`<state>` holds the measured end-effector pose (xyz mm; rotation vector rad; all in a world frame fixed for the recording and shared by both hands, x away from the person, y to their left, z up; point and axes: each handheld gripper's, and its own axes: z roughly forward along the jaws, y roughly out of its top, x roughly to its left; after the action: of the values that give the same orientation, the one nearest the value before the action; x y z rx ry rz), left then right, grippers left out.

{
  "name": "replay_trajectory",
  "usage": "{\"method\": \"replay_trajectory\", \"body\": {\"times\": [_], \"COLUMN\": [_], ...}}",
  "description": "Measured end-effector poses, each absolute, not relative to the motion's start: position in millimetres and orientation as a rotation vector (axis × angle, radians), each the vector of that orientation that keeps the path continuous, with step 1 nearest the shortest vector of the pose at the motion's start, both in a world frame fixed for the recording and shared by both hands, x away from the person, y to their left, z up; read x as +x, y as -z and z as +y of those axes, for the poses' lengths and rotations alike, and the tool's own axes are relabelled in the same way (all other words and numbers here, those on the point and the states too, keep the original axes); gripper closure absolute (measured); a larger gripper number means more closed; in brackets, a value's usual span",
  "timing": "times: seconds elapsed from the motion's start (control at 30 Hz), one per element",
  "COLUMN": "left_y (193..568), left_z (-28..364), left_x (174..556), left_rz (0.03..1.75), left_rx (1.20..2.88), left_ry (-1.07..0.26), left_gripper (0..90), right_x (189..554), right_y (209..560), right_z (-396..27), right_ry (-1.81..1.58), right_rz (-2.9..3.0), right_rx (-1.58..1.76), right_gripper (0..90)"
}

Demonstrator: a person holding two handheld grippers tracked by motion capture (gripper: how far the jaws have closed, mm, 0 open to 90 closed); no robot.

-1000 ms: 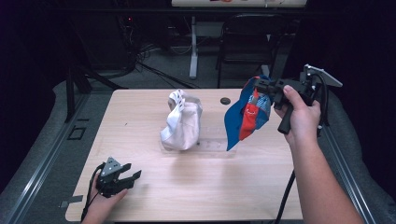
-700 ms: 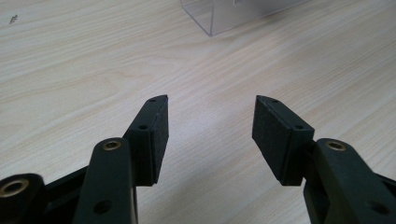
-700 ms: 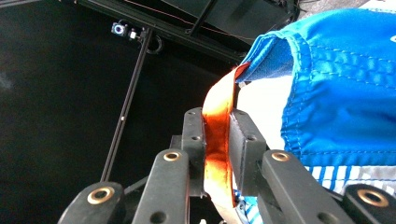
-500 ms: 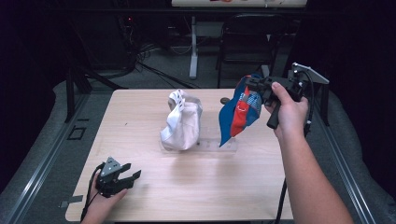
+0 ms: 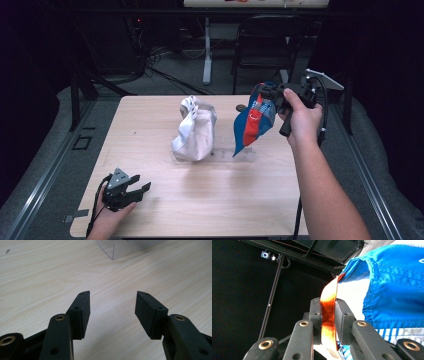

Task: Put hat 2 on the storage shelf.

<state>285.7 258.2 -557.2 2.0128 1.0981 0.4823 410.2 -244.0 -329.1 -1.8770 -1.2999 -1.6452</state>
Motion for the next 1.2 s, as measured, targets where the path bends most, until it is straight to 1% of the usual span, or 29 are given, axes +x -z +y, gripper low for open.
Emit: {"method": "replay_trajectory", "body": {"times": [0.47, 0.9, 1.2], "left_y": [557, 557, 557], "left_z": [259, 258, 258], "left_x": [286, 286, 286], "left_rz": [1.095, 1.096, 1.098], "left_rx": [2.015, 2.016, 2.014], "left_ry": [-0.482, -0.483, -0.481], "left_gripper": [46.3, 46.3, 46.3], "right_x": [415, 412, 408], "right_y": [346, 372, 379], "right_z": [-232, -230, -231], "right_ry": [1.6, 1.526, 1.501], "right_rz": [-1.319, -1.364, -1.396], "right_rx": [-1.873, -1.883, -1.897], "right_gripper": [78.0, 77.9, 77.7]}}
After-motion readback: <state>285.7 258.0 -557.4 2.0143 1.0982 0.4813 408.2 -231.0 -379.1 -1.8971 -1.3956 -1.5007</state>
